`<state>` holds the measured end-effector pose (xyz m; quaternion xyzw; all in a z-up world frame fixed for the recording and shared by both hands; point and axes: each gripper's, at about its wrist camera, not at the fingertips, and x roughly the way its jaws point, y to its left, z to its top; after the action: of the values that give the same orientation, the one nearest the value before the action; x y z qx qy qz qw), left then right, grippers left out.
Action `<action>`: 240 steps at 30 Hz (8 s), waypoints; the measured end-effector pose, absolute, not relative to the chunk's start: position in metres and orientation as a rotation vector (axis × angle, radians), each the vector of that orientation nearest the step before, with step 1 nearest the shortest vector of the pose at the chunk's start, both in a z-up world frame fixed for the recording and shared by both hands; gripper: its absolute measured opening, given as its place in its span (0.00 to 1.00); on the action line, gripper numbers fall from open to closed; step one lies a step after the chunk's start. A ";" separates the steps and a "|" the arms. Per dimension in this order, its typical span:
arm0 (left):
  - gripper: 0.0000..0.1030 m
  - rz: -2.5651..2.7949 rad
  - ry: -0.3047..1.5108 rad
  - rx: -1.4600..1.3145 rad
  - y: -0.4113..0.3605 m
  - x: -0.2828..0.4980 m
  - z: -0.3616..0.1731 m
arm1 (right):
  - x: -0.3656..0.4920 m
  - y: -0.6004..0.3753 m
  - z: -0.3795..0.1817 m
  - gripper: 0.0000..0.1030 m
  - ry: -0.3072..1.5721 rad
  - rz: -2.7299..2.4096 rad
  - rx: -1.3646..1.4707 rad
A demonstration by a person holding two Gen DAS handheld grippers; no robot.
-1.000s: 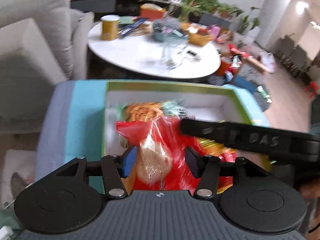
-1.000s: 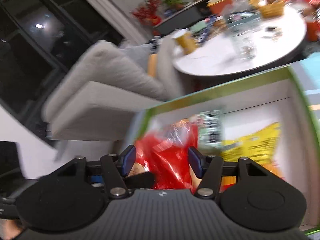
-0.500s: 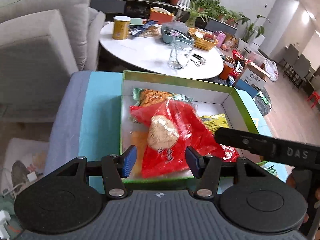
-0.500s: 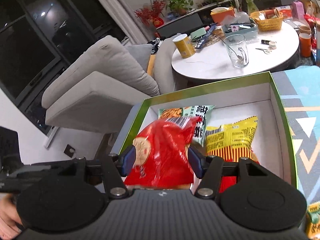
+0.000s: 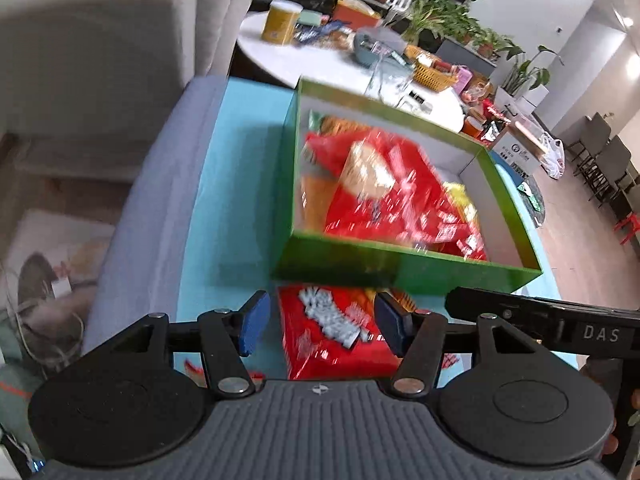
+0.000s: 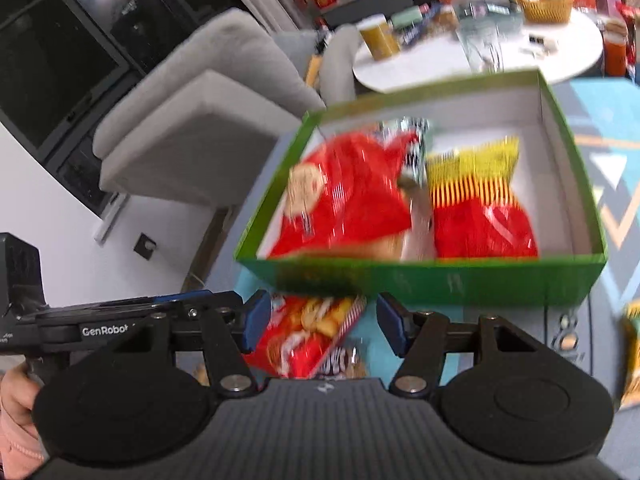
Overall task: Organize snacks
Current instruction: 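Move the left tool to the red cartoon chip bag and grasp it, then lower the red chip bag into the green box and open the left gripper, then withdraw the left tool from the box toward the remaining snacks, then grasp the clear bread-stick bag with red top using the left gripper, then carry the bread-stick bag into the green box and open the left gripper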
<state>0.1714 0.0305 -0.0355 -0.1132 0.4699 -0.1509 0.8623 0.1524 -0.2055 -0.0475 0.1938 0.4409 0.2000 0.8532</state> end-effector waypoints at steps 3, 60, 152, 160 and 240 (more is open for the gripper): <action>0.53 -0.317 1.008 -0.259 0.030 0.171 -0.046 | 0.155 -0.201 -0.057 0.64 0.962 0.399 0.432; 0.46 -0.523 0.795 -0.162 -0.088 0.179 0.026 | 0.168 -0.281 0.001 0.47 0.720 0.306 0.472; 0.58 -0.142 0.832 0.055 0.049 0.064 -0.071 | -0.014 -0.213 -0.100 0.77 0.775 0.343 -0.299; 0.53 -0.137 0.865 0.018 0.054 0.066 -0.077 | 0.004 -0.205 -0.102 0.77 0.752 0.367 -0.288; 0.35 -0.405 0.729 0.025 -0.071 0.142 -0.007 | 0.158 -0.283 -0.046 0.63 0.582 -0.029 0.353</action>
<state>0.1417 -0.0711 -0.0073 0.0121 0.3542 -0.1967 0.9142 0.1575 -0.2829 -0.0455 0.1729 0.2852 -0.0144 0.9426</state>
